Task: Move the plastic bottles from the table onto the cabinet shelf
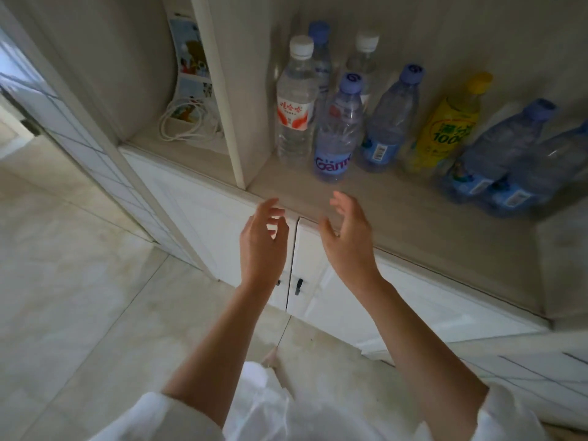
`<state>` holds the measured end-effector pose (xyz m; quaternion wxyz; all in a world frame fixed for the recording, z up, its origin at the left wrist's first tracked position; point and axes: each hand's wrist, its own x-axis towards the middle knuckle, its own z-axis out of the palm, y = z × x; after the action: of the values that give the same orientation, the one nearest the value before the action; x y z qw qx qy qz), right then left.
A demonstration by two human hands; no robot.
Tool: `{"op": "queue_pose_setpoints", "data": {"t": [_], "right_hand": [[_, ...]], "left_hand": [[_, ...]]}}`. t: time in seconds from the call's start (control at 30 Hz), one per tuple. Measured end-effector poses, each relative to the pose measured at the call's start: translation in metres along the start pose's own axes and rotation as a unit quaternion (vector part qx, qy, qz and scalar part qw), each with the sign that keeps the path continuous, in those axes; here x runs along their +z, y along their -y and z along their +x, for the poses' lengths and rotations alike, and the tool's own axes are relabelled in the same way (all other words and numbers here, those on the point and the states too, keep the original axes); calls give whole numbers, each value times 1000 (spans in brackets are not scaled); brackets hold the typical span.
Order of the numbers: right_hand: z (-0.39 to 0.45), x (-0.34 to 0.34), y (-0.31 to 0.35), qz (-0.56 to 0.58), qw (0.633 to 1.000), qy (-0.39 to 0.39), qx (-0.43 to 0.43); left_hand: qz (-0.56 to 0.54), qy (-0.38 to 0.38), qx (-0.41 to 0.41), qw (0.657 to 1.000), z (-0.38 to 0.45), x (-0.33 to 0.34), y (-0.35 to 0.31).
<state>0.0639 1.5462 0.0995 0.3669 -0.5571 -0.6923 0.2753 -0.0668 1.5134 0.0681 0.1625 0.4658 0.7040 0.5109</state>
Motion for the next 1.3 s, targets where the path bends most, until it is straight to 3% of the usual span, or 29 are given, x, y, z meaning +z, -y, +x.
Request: {"op": "queue_pose_setpoints", "data": {"t": [0.33, 0.57, 0.87, 1.13, 1.3], "right_hand": [[-133, -1, -15, 16, 968, 247, -43], [-216, 24, 5, 10, 913, 402, -72], [-349, 75, 54, -16, 839, 516, -172], [-538, 114, 118, -26, 730, 627, -272], [-641, 132, 151, -27, 641, 687, -340]], "left_hand": [[66, -75, -133, 986, -169, -67, 26], [119, -156, -230, 953, -281, -132, 36], [153, -268, -316, 897, -425, -236, 50], [162, -389, -447, 789, -623, -340, 57], [153, -466, -494, 718, -706, -376, 54]]}}
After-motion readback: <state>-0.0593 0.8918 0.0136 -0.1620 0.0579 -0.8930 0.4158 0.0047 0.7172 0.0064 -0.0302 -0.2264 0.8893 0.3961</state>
